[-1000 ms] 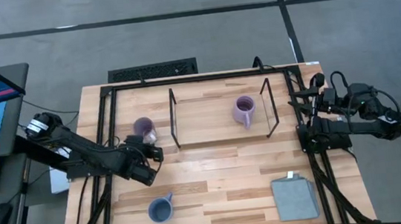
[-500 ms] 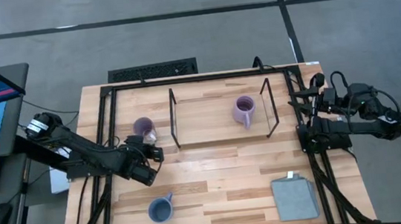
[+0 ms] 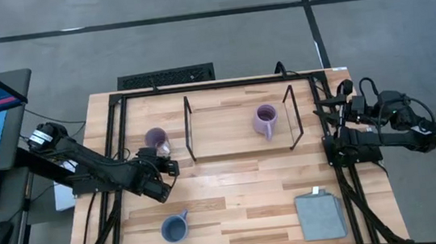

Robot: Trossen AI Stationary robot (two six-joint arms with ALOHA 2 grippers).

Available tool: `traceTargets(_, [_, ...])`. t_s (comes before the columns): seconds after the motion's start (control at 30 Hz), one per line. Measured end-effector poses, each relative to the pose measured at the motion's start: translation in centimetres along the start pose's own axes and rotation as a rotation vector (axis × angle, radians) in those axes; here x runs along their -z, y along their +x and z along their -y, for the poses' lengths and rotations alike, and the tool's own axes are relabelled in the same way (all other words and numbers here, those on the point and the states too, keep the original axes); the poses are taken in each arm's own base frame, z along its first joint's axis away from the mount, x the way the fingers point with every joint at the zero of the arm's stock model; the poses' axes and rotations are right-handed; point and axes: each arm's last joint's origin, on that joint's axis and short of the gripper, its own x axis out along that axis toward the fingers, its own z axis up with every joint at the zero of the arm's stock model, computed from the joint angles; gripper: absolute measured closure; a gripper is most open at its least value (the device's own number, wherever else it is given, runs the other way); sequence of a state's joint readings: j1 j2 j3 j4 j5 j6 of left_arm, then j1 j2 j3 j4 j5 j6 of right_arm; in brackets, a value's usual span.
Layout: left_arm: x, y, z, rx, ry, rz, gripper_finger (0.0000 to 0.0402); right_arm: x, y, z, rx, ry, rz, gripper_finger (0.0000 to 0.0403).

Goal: Stack small to large cups/mugs on shelf
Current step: Put the white and violet mug on the shelf

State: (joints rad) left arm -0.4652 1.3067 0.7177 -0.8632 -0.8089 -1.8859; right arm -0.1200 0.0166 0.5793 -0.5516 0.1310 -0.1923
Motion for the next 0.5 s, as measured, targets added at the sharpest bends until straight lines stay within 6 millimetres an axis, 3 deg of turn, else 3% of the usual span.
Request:
traceTargets(0.17, [-0.2, 0.4, 0.5, 0.008, -0.023, -0.038, 0.0282, 0.0, 0.0, 0.0, 0.000, 0.000, 0.000, 0.0248])
traceTargets(0.5, [-0.7, 1.3, 1.6, 0.047, 0.051, -0.090, 0.0172, 0.0, 0.0, 0.0, -0.003, 0.000, 0.000, 0.0248])
